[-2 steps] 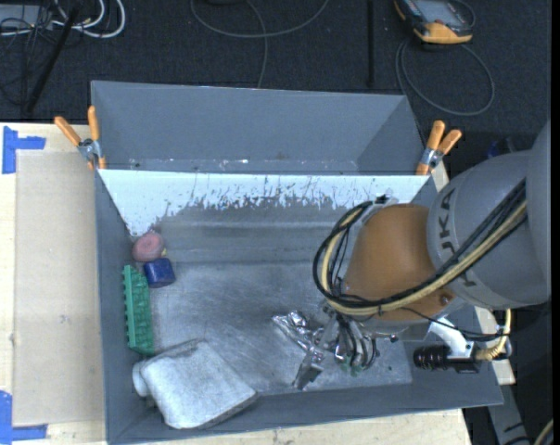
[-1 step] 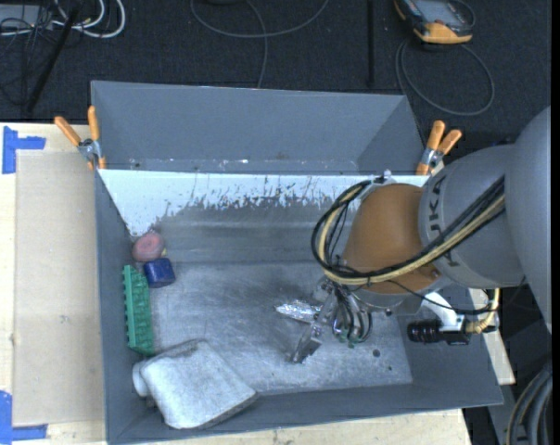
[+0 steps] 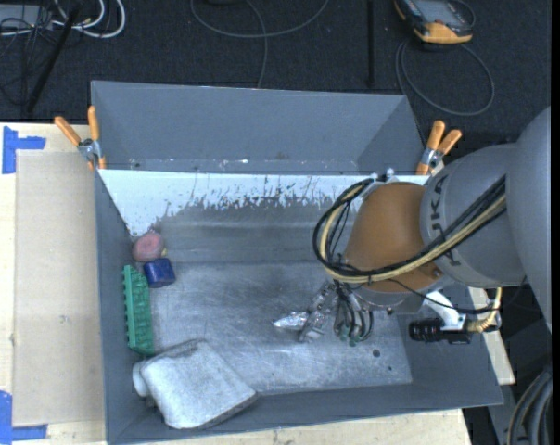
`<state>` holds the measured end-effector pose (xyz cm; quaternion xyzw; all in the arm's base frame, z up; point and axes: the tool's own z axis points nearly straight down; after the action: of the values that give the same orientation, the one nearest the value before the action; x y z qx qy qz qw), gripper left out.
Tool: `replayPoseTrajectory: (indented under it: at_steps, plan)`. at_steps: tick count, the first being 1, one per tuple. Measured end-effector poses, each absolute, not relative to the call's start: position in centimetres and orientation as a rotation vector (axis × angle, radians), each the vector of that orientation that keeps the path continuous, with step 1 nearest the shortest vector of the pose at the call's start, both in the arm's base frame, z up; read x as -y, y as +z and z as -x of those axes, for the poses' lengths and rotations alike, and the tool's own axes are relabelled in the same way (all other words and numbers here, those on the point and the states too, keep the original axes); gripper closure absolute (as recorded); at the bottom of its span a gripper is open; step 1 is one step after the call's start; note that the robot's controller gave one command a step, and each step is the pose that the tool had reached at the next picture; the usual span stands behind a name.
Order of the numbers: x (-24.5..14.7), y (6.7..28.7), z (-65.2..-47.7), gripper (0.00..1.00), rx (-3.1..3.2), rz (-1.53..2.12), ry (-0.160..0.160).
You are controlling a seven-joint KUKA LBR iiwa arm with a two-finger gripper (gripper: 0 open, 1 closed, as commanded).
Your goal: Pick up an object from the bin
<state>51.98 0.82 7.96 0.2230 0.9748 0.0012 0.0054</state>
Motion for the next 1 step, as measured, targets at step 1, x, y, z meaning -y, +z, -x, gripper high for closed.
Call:
replayPoseTrajectory:
  at_steps: [1]
  plan:
    - [-0.57,15.87,-52.44,1.00,-3.053,-0.711,0.002]
